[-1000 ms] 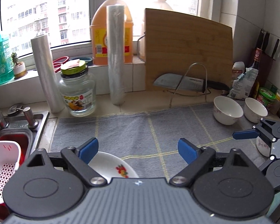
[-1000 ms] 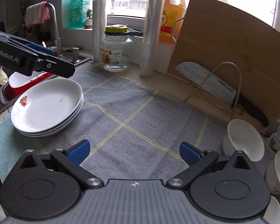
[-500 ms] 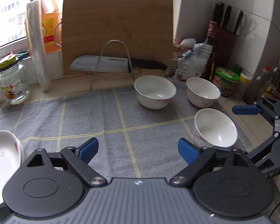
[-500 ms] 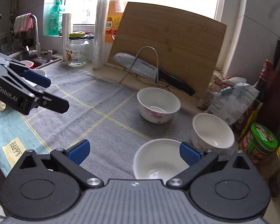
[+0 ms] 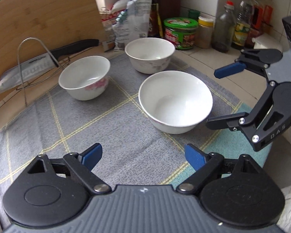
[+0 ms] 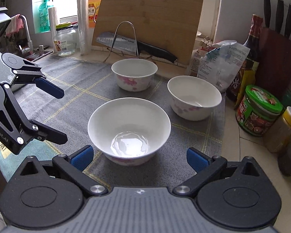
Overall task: Organize plates and bowls
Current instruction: 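Grip the plain white bowl from opposite sides with both grippers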
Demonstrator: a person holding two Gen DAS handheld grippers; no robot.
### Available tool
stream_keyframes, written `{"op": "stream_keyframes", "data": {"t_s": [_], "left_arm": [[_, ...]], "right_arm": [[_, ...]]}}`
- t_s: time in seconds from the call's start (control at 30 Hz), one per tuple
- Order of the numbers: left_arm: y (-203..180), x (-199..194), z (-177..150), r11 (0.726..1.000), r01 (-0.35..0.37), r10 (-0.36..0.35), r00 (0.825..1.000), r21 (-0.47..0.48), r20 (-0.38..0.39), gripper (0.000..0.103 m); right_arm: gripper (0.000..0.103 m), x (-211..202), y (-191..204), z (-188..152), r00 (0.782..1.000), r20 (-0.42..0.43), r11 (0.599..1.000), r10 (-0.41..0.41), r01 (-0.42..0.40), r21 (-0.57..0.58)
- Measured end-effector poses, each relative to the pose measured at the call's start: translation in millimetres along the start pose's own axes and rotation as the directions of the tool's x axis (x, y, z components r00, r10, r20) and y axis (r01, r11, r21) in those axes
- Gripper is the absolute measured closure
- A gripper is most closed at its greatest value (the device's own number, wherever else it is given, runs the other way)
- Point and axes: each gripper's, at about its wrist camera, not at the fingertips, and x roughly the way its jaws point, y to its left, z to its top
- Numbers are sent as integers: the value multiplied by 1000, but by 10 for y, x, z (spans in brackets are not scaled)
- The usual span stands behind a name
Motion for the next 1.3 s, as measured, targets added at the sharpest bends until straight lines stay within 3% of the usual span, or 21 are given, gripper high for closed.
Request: {"op": "stream_keyframes", "data": {"t_s": [0.17,0.4,0.73,1.3], "left_arm": [[-56,164,89,992,43,-39,999,120,-34,13],[-24,296,233,975,109,-100,993,196,-56,23],[49,443,307,927,203,-187,979,316,-81,28],[33,539,379,847,281,-262,959,452,-106,29]], "right_arm": [[0,127,-84,-37,998,-43,998,49,-51,-33],[0,237,-51,11,994,-84,984,64,-77,-161],[13,359,19,129,984,-138,936,109,-148,-320],[15,410,22,204,975,-181,884,132,-199,-424]]}}
